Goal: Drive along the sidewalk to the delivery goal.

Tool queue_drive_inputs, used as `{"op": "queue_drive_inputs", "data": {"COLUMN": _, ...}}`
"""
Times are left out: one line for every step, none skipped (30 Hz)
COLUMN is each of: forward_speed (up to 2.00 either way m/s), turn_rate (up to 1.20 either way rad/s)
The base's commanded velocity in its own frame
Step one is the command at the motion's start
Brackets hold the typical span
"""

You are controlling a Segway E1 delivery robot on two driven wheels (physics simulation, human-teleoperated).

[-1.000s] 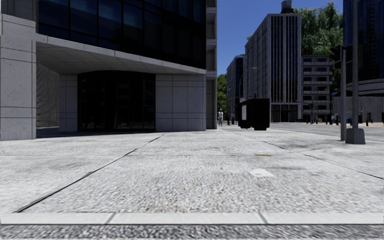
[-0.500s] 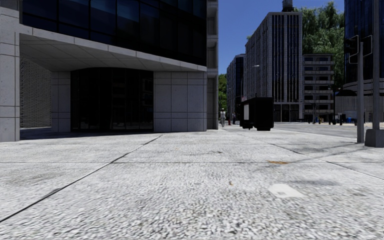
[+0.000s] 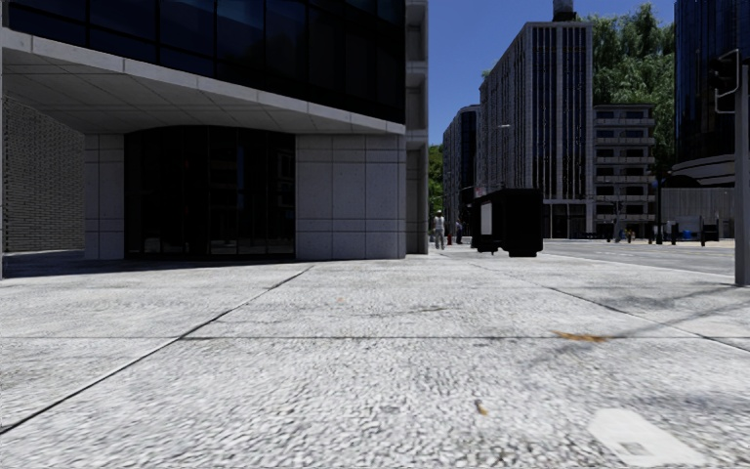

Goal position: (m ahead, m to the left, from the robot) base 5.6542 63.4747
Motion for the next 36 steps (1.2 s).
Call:
{"op": "queue_drive_inputs", "data": {"forward_speed": 1.32, "turn_rate": 0.0}}
{"op": "queue_drive_inputs", "data": {"forward_speed": 1.32, "turn_rate": 0.0}}
{"op": "queue_drive_inputs", "data": {"forward_speed": 1.32, "turn_rate": 0.0}}
{"op": "queue_drive_inputs", "data": {"forward_speed": 1.32, "turn_rate": 0.0}}
{"op": "queue_drive_inputs", "data": {"forward_speed": 1.32, "turn_rate": 0.0}}
{"op": "queue_drive_inputs", "data": {"forward_speed": 1.32, "turn_rate": 0.0}}
{"op": "queue_drive_inputs", "data": {"forward_speed": 1.32, "turn_rate": 0.0}}
{"op": "queue_drive_inputs", "data": {"forward_speed": 1.32, "turn_rate": 0.0}}
{"op": "queue_drive_inputs", "data": {"forward_speed": 1.32, "turn_rate": 0.0}}
{"op": "queue_drive_inputs", "data": {"forward_speed": 1.32, "turn_rate": 0.0}}
{"op": "queue_drive_inputs", "data": {"forward_speed": 1.32, "turn_rate": 0.0}}
{"op": "queue_drive_inputs", "data": {"forward_speed": 1.32, "turn_rate": 0.0}}
{"op": "queue_drive_inputs", "data": {"forward_speed": 1.32, "turn_rate": 0.0}}
{"op": "queue_drive_inputs", "data": {"forward_speed": 1.32, "turn_rate": 0.02}}
{"op": "queue_drive_inputs", "data": {"forward_speed": 1.32, "turn_rate": 0.14}}
{"op": "queue_drive_inputs", "data": {"forward_speed": 1.32, "turn_rate": 0.17}}
{"op": "queue_drive_inputs", "data": {"forward_speed": 1.32, "turn_rate": 0.17}}
{"op": "queue_drive_inputs", "data": {"forward_speed": 1.32, "turn_rate": 0.19}}
{"op": "queue_drive_inputs", "data": {"forward_speed": 1.32, "turn_rate": 0.3}}
{"op": "queue_drive_inputs", "data": {"forward_speed": 1.32, "turn_rate": 0.37}}
{"op": "queue_drive_inputs", "data": {"forward_speed": 1.32, "turn_rate": 0.39}}
{"op": "queue_drive_inputs", "data": {"forward_speed": 1.32, "turn_rate": 0.4}}
{"op": "queue_drive_inputs", "data": {"forward_speed": 1.32, "turn_rate": 0.4}}
{"op": "queue_drive_inputs", "data": {"forward_speed": 1.32, "turn_rate": 0.46}}
{"op": "queue_drive_inputs", "data": {"forward_speed": 1.32, "turn_rate": 0.48}}
{"op": "queue_drive_inputs", "data": {"forward_speed": 1.32, "turn_rate": 0.49}}
{"op": "queue_drive_inputs", "data": {"forward_speed": 1.32, "turn_rate": 0.49}}
{"op": "queue_drive_inputs", "data": {"forward_speed": 1.32, "turn_rate": 0.5}}
{"op": "queue_drive_inputs", "data": {"forward_speed": 1.32, "turn_rate": 0.52}}
{"op": "queue_drive_inputs", "data": {"forward_speed": 1.32, "turn_rate": 0.55}}
{"op": "queue_drive_inputs", "data": {"forward_speed": 1.32, "turn_rate": 0.58}}
{"op": "queue_drive_inputs", "data": {"forward_speed": 1.32, "turn_rate": 0.59}}
{"op": "queue_drive_inputs", "data": {"forward_speed": 1.32, "turn_rate": 0.59}}
{"op": "queue_drive_inputs", "data": {"forward_speed": 1.32, "turn_rate": 0.59}}
{"op": "queue_drive_inputs", "data": {"forward_speed": 1.32, "turn_rate": 0.59}}
{"op": "queue_drive_inputs", "data": {"forward_speed": 1.32, "turn_rate": 0.59}}
